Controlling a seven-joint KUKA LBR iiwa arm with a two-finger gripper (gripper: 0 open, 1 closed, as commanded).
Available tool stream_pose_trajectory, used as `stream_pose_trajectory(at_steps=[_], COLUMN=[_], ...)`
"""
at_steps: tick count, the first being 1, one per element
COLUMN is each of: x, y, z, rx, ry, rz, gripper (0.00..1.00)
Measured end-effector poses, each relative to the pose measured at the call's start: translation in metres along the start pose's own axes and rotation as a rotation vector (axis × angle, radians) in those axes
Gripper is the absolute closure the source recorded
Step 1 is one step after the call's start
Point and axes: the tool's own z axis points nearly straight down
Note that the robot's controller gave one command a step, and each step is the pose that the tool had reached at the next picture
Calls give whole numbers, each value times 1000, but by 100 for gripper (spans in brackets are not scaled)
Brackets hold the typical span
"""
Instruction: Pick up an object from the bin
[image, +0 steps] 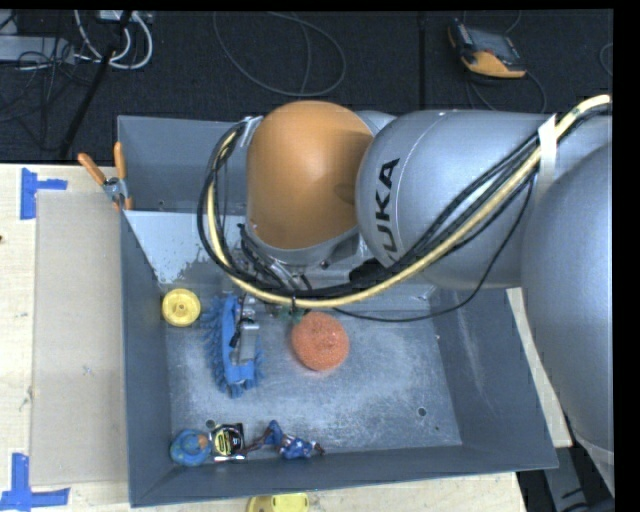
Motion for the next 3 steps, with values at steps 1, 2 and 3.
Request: stream_pose_trajectory(at_steps=[1, 2, 3], x=[-2, 21, 17], y=[-1, -6, -24], z=[-5, 43, 87], rx=[-1, -2, -1], ry=[-8, -12, -9], rz=[4, -56, -248], gripper=[0, 0, 0])
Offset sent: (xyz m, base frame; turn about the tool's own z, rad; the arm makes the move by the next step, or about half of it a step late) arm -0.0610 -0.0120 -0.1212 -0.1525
